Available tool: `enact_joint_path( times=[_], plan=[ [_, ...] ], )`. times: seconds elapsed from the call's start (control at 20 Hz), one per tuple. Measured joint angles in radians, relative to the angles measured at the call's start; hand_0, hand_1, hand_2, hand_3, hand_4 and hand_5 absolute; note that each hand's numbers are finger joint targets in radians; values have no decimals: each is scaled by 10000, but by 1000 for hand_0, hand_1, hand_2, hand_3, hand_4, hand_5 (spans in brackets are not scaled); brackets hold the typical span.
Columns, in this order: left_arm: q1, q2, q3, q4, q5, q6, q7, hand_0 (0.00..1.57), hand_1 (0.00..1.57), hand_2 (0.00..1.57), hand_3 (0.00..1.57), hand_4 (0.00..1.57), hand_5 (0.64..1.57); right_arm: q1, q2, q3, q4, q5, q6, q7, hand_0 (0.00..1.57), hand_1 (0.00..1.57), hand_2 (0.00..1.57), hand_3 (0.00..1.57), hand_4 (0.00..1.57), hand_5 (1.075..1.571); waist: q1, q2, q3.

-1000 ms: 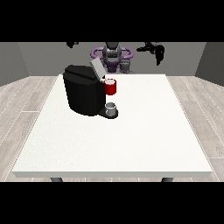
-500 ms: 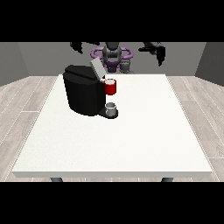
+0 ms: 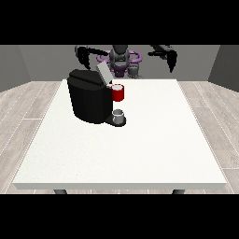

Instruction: Insert the coffee pod into the coffee machine and close the lid

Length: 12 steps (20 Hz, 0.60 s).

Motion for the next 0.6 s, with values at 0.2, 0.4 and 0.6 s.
enact_joint_path(
  times=[0.2, 0.4, 0.6],
  plan=[
    [211, 79, -171, -520, 56, 231, 99, 0, 0, 0, 0, 0, 1571, -547, -36, -70, 547, 44, 131, -192, 0, 0, 0, 0, 0, 1571, -182, 347, 2],
    [473, 117, -312, -955, 130, 362, 87, 0, 0, 0, 0, 0, 1571, -954, 18, -14, 1072, 254, 49, -227, 0, 0, 0, 0, 0, 1571, -168, 521, -1],
    [655, 324, -227, -1172, 369, 451, 114, 0, 0, 0, 0, 0, 1571, -1169, 63, 143, 1331, 417, 241, -337, 0, 0, 0, 0, 0, 1571, -349, 590, -4]
  ],
)
